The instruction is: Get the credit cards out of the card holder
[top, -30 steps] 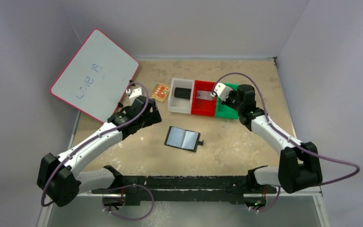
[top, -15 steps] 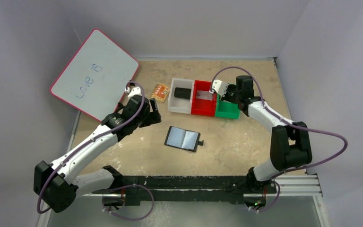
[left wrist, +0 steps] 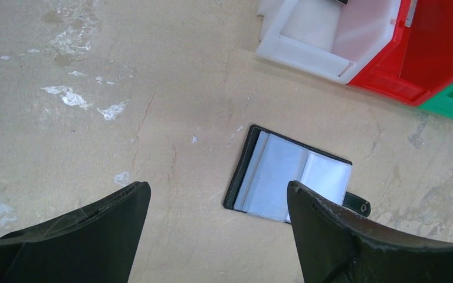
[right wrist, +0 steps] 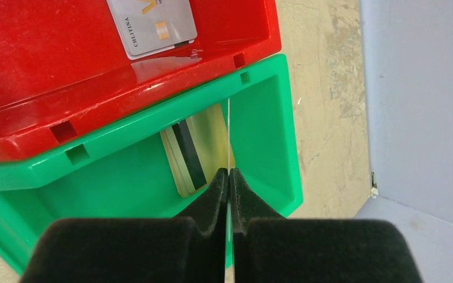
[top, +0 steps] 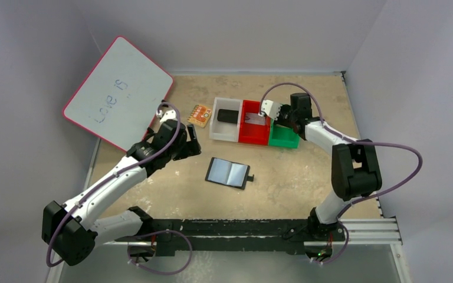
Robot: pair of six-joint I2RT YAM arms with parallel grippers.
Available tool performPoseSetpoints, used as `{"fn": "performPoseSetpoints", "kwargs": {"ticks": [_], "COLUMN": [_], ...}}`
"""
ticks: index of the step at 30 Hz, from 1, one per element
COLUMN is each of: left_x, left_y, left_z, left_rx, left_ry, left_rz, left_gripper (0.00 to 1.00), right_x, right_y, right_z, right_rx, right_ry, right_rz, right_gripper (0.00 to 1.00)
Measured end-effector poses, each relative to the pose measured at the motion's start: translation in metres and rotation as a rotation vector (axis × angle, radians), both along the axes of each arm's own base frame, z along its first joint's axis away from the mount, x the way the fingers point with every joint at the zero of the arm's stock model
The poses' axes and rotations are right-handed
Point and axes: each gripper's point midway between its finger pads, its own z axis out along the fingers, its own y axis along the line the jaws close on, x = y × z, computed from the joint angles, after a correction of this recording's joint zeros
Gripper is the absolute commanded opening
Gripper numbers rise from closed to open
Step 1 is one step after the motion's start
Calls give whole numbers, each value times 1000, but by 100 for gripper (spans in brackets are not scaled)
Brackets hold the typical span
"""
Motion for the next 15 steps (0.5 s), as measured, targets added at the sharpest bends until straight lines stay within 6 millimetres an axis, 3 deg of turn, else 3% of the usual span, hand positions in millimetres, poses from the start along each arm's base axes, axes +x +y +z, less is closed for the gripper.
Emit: {"fn": "performPoseSetpoints", "kwargs": {"ticks": [9,15], "left_x": [1,-1], "left_y": [3,6], "left_z": [1,-1], "left_rx": [0,13], "left_ry": [-3,5], "left_rz": [7,6], "left_gripper": [87,87], "right_x": [9,17], "right_y": [-6,-7], "right_z": [-31,-29], "right_rx": [-54,-71], "right_ry": [30,3], "right_rz": [-11,-8], "right_gripper": [0,0]}}
